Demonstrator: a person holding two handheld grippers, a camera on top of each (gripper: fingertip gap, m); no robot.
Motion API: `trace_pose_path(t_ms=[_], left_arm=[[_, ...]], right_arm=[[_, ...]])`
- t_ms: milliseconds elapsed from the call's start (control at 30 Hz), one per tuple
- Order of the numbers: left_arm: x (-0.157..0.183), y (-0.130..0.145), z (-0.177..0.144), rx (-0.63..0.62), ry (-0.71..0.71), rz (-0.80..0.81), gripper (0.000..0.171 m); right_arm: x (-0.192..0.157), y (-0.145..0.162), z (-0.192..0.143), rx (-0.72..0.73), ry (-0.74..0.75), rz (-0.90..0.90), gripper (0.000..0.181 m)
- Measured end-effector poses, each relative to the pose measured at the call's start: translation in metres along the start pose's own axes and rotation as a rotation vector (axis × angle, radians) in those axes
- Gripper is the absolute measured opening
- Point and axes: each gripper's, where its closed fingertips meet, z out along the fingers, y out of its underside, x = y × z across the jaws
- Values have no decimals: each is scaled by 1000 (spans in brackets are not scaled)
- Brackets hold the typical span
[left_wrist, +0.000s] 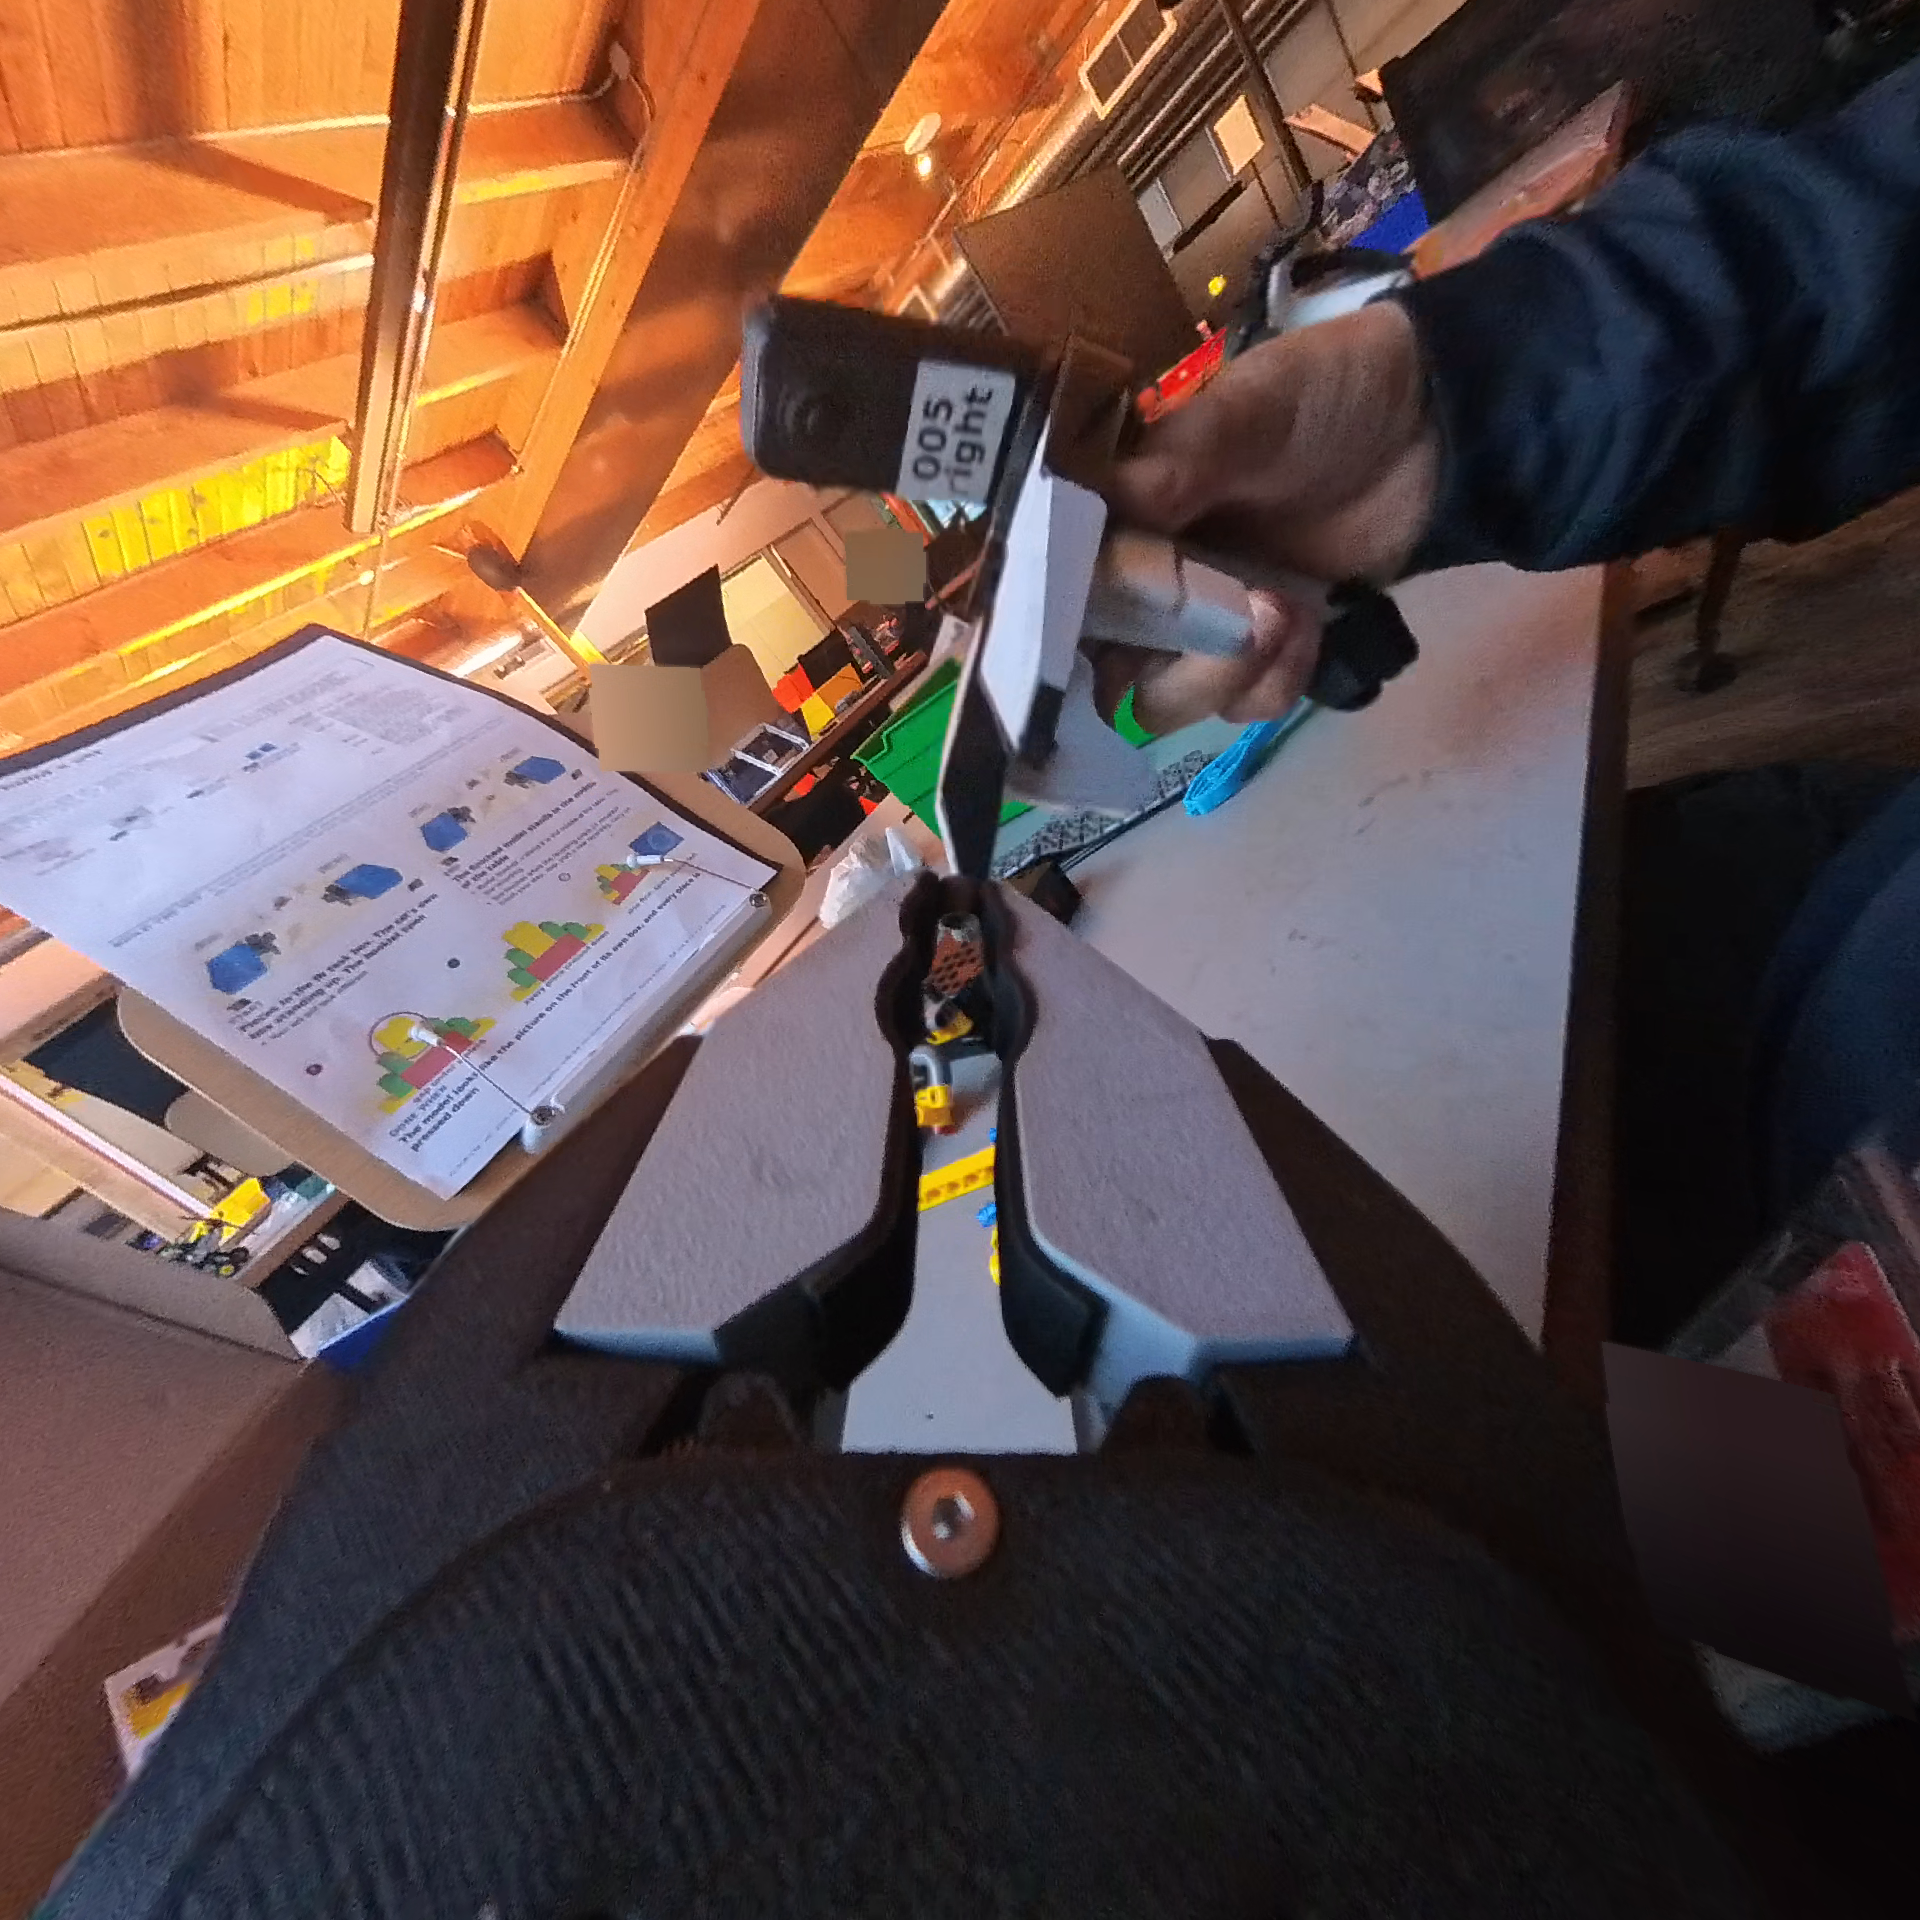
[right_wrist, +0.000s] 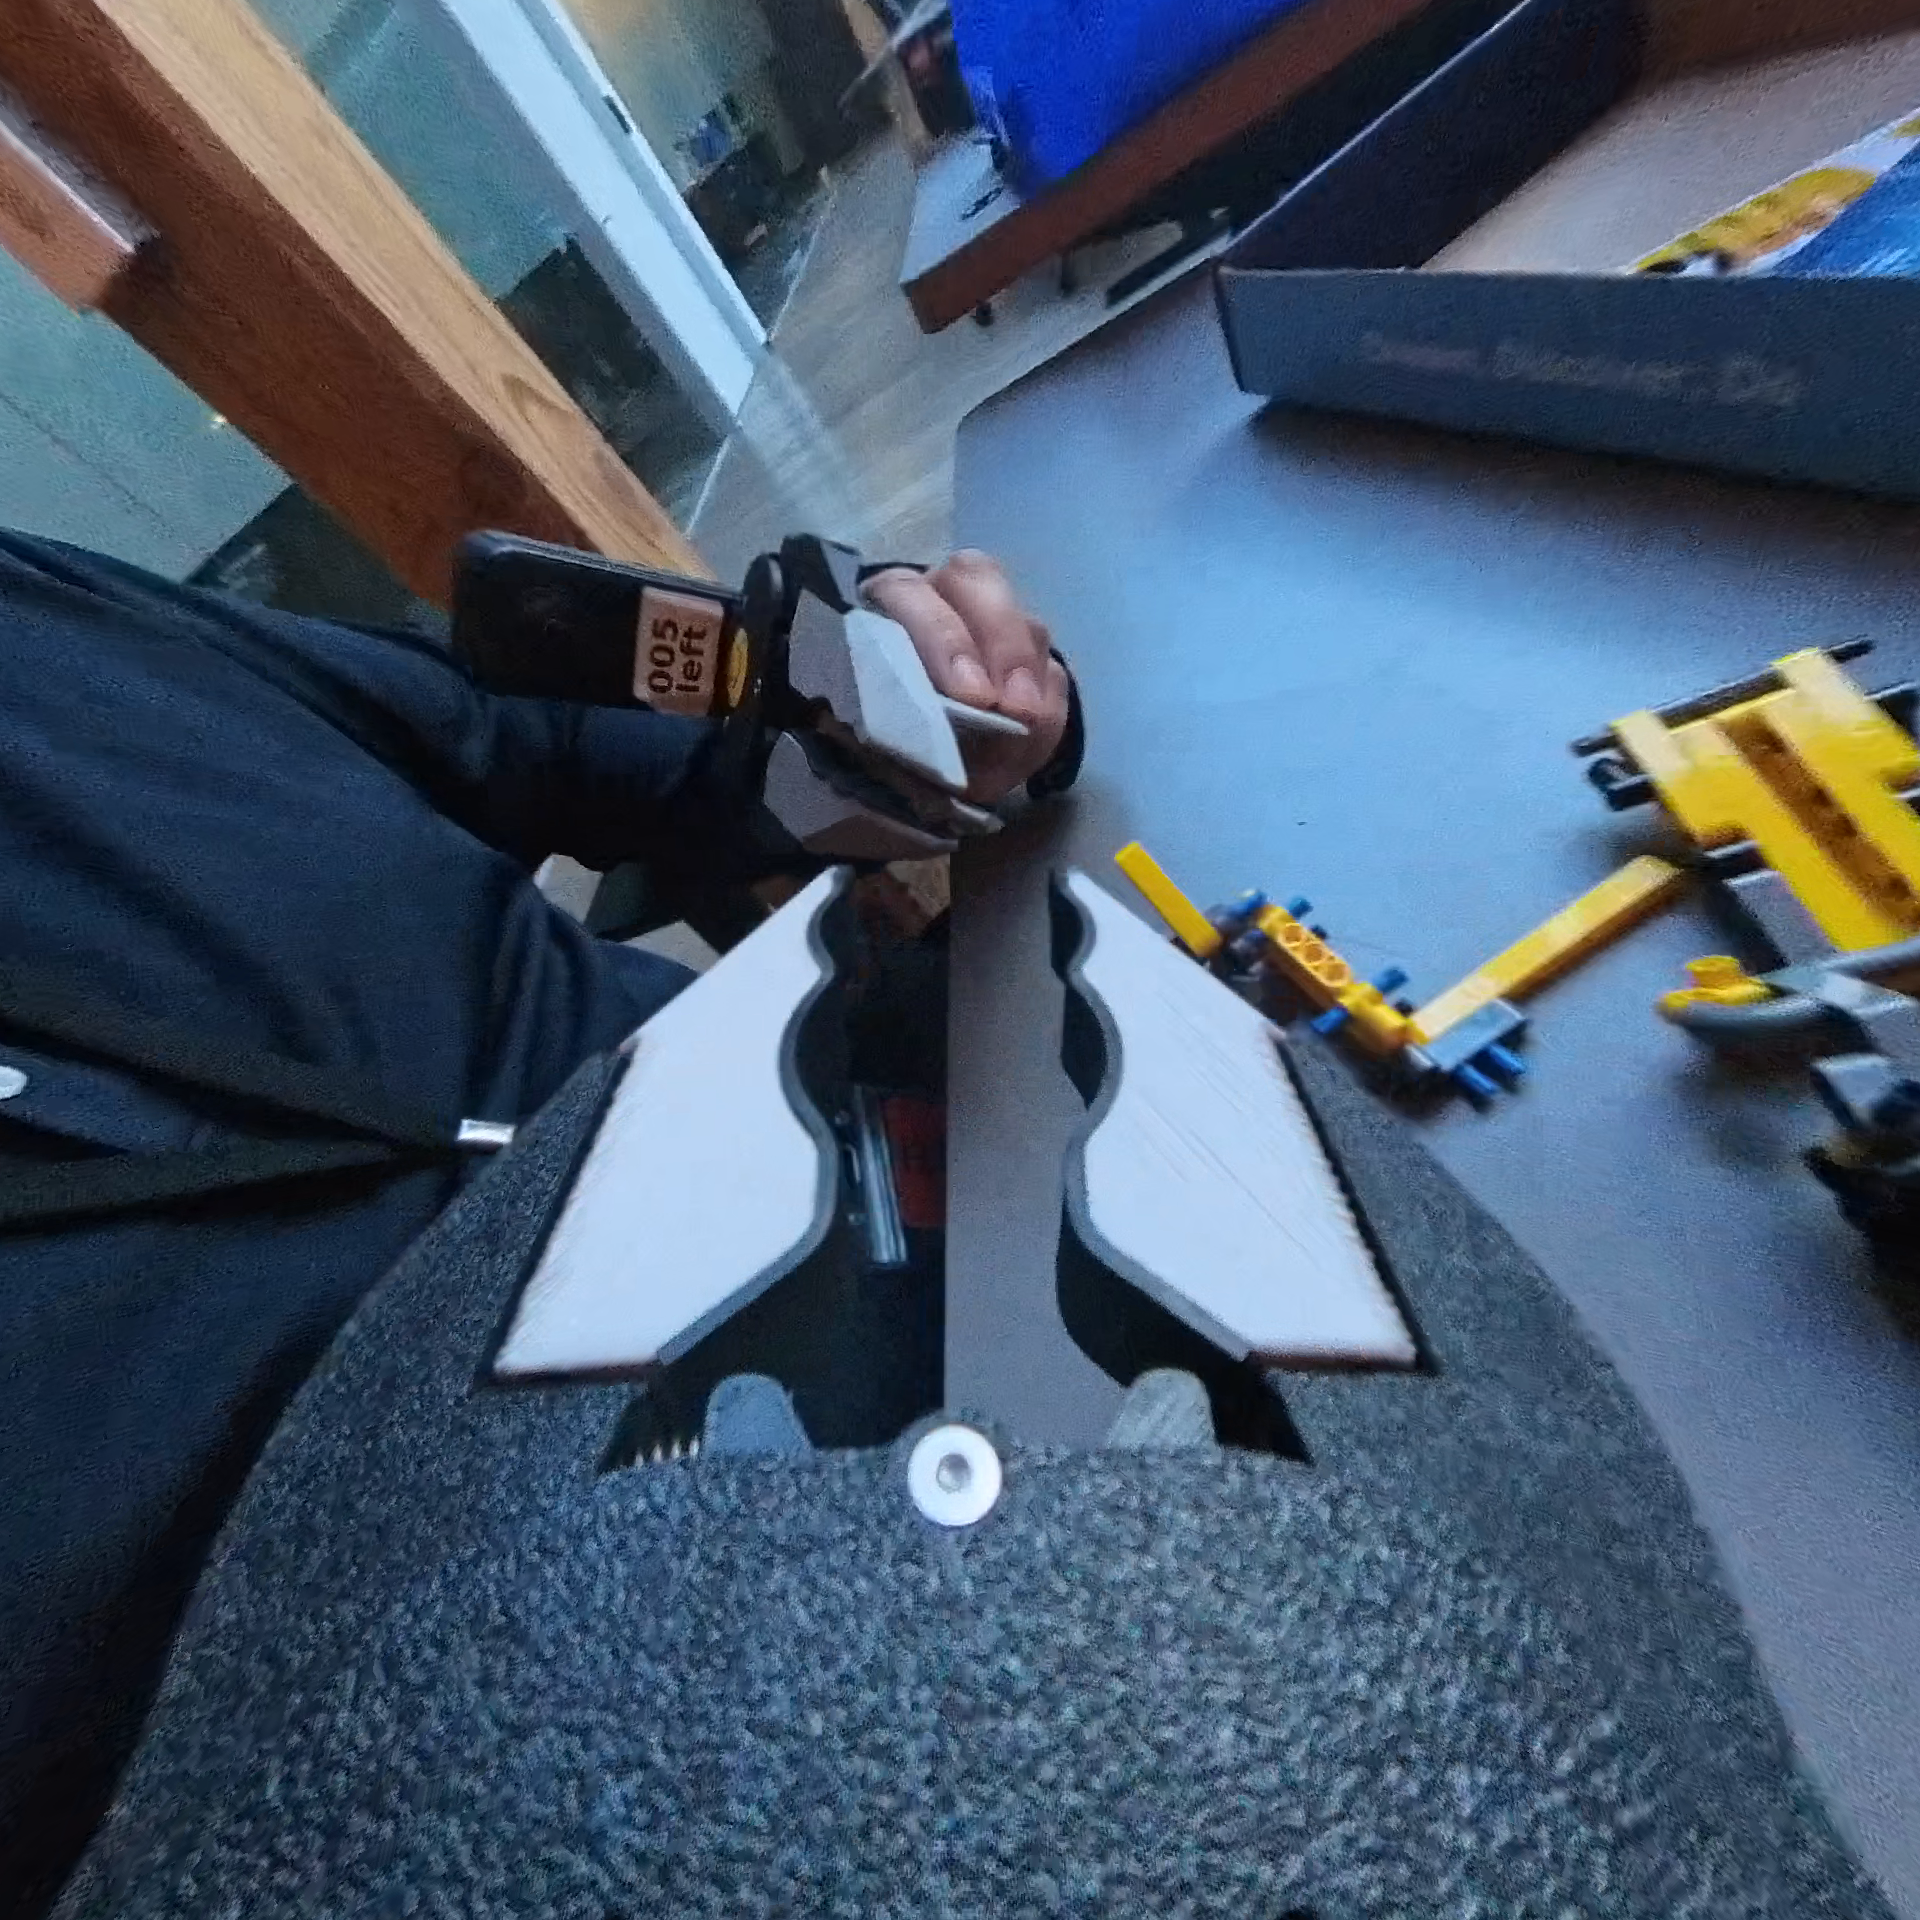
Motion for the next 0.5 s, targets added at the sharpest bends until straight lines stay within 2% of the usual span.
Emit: trace_pose_path(t_ms=[267,400,500], left_arm=[[5,-1,-1,-6,-12,111,5],[10,0,1,-17,0,140,5],[12,2,3,-31,2,167,5]], right_arm=[[0,7,23,2,-76,89,28],[-6,7,25,19,-135,125,19],[-3,8,24,22,-127,130,18]])
